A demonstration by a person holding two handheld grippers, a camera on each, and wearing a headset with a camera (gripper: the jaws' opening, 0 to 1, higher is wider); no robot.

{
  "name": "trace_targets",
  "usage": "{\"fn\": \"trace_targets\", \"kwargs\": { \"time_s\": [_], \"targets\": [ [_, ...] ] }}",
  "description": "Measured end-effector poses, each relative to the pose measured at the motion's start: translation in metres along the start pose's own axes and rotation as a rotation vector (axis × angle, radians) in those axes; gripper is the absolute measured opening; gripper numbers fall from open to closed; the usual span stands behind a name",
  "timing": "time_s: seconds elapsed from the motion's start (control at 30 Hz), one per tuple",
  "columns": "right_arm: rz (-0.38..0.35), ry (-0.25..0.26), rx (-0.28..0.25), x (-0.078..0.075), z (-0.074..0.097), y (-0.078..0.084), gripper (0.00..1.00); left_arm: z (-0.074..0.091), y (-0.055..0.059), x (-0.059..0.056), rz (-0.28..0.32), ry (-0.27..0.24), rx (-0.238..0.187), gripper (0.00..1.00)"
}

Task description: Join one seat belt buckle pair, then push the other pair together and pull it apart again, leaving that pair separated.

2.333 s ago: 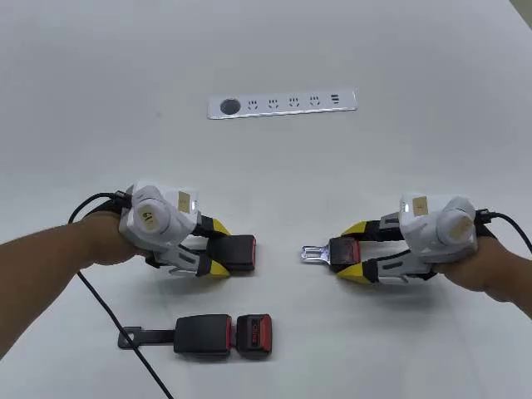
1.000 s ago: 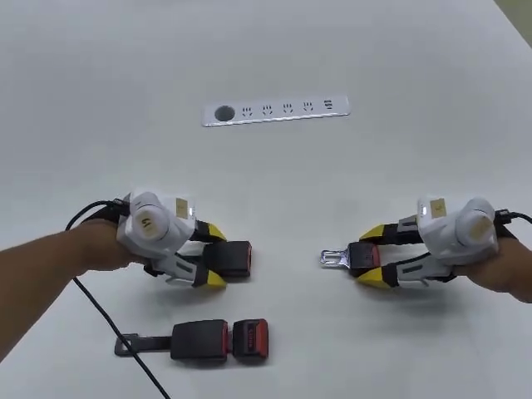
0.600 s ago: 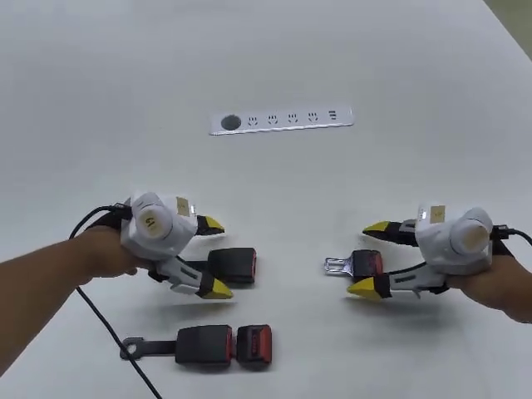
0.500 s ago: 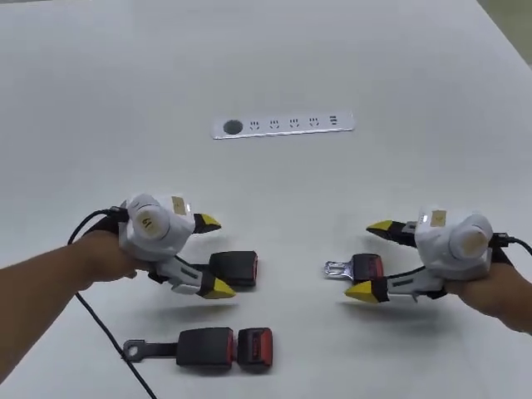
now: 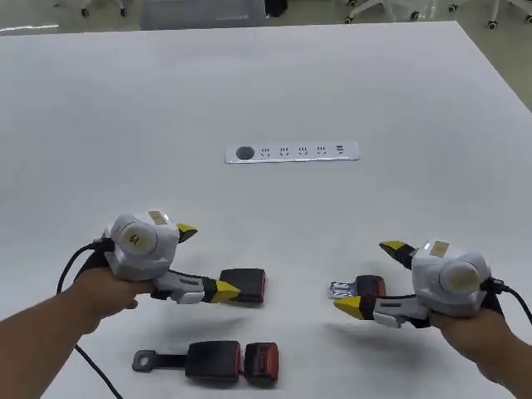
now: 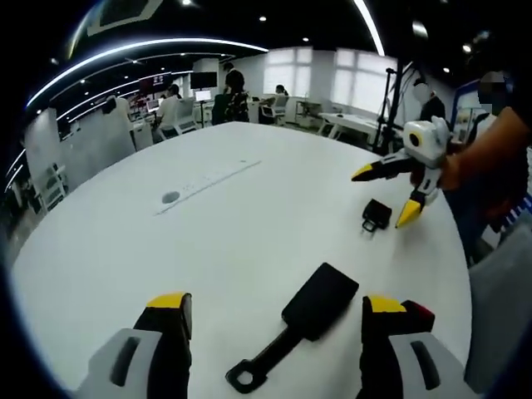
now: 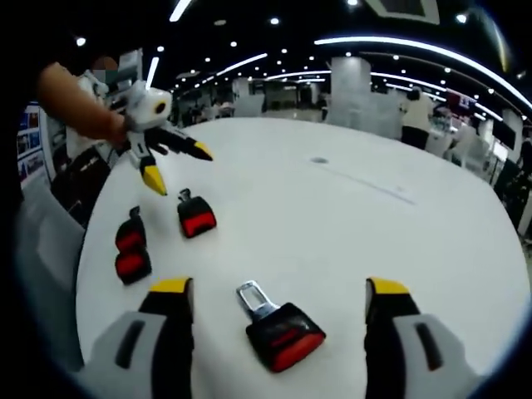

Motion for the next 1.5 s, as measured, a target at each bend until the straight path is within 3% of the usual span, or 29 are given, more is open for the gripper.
{"fn": "trace_targets", "kwargs": {
  "time_s": [0.3, 0.53, 0.73, 1.17, 1.5],
  "targets": [
    [-0.04, 0.055, -0.043, 0.03, -0.002, -0.009, 0.89, 0.038, 0.016, -0.007, 0.091, -0.095, -0.014, 0.89],
    [-0.058, 0.088, -0.057, 0.05, 0.0, -0.013, 0.9, 0.064, 0.028, -0.005, 0.142, -0.169, -0.017, 0.89],
    [-0.052, 0.097, -0.078, 0.066, 0.008, -0.019, 0.91, 0.086, 0.031, -0.01, 0.191, -0.204, -0.059, 0.89],
    [-0.007, 0.099, -0.115, 0.102, 0.032, -0.023, 0.92, 0.138, 0.041, -0.03, 0.204, -0.242, -0.119, 0.9],
    [0.053, 0.096, -0.138, 0.127, 0.057, -0.025, 0.95, 0.171, 0.047, -0.043, 0.161, -0.232, -0.164, 0.94]
  ]
}}
Point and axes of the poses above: the centre of the closed fingertips' face, and the gripper's own axes: z roughly backward along the fingers, x roughly to its left, y roughly out of its underside, the point moved 8 cm from there along z, roughly backward along the fingers, and after that the axes turned 10 degrees about -y, right-handed, at the moved point
